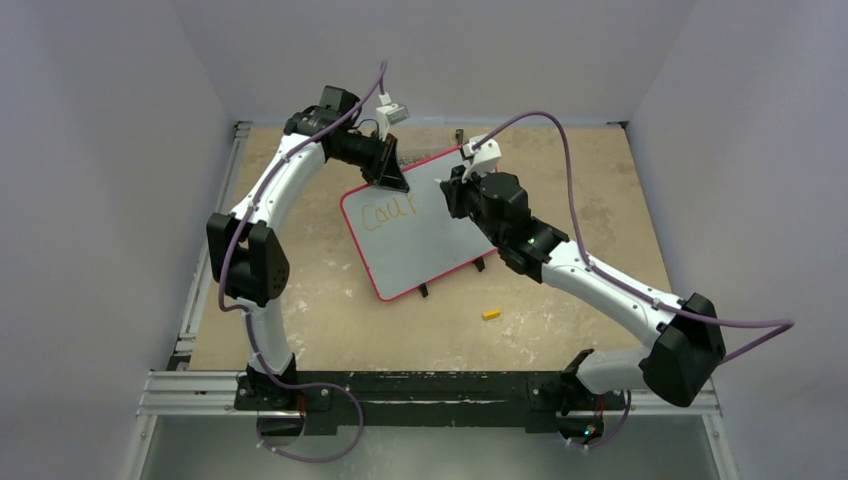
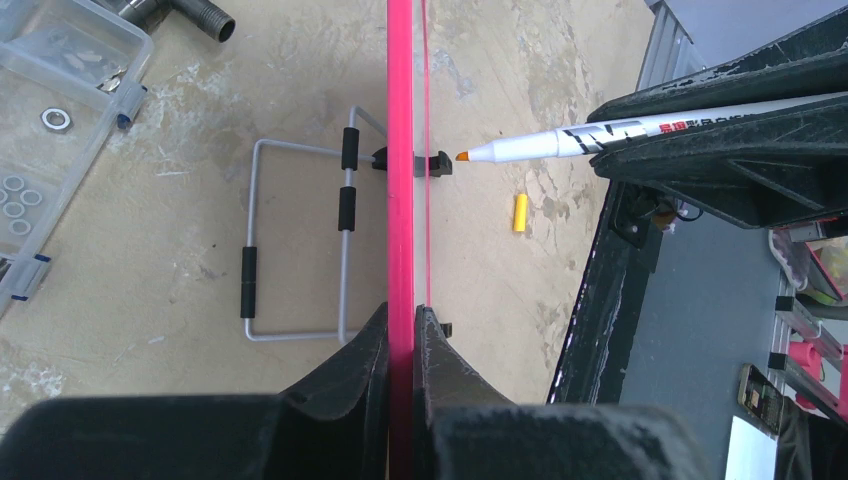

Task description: Write a sentence on the whiteboard

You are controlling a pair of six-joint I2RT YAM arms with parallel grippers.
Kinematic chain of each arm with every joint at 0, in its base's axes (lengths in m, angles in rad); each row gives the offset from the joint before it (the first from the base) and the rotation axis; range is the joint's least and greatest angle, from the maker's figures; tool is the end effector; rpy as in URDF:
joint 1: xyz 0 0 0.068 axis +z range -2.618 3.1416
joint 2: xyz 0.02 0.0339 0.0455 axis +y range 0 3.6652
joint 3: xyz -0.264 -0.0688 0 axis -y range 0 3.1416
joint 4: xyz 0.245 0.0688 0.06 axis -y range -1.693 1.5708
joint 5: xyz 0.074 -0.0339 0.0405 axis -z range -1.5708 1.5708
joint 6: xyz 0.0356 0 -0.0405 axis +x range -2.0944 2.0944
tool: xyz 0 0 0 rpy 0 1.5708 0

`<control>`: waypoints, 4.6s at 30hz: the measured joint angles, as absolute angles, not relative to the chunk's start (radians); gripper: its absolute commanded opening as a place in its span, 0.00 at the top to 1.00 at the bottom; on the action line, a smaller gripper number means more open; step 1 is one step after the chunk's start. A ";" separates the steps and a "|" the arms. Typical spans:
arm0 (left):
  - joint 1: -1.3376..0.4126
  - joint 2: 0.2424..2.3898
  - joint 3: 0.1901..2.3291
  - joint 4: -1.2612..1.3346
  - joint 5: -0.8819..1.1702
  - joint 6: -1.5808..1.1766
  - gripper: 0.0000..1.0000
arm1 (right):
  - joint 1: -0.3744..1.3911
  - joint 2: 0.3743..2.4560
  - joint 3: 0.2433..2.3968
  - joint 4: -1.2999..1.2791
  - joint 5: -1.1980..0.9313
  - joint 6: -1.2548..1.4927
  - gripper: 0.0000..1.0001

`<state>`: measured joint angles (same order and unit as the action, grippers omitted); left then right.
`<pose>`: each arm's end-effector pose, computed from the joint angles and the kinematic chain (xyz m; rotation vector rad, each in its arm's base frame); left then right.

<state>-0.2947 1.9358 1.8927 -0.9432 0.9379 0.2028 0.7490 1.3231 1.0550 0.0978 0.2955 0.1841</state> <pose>0.3879 -0.1477 0.3302 0.9225 2.1818 -1.2175 0.2370 0.2062 0.3441 -0.2752 1.7311 0.4281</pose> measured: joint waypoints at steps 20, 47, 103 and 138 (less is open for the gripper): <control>-0.295 1.936 1.893 -0.943 0.931 0.201 1.00 | 0.744 1.384 1.063 0.116 0.238 0.186 1.00; -0.295 1.936 1.893 -0.943 0.927 0.201 1.00 | 0.744 1.376 1.017 0.139 0.161 0.202 1.00; -0.297 1.936 1.893 -0.942 0.928 0.200 1.00 | 0.743 1.354 1.017 0.076 0.300 0.166 1.00; -0.299 1.935 1.893 -0.940 0.931 0.201 1.00 | 0.704 1.372 1.100 0.067 0.376 0.165 1.00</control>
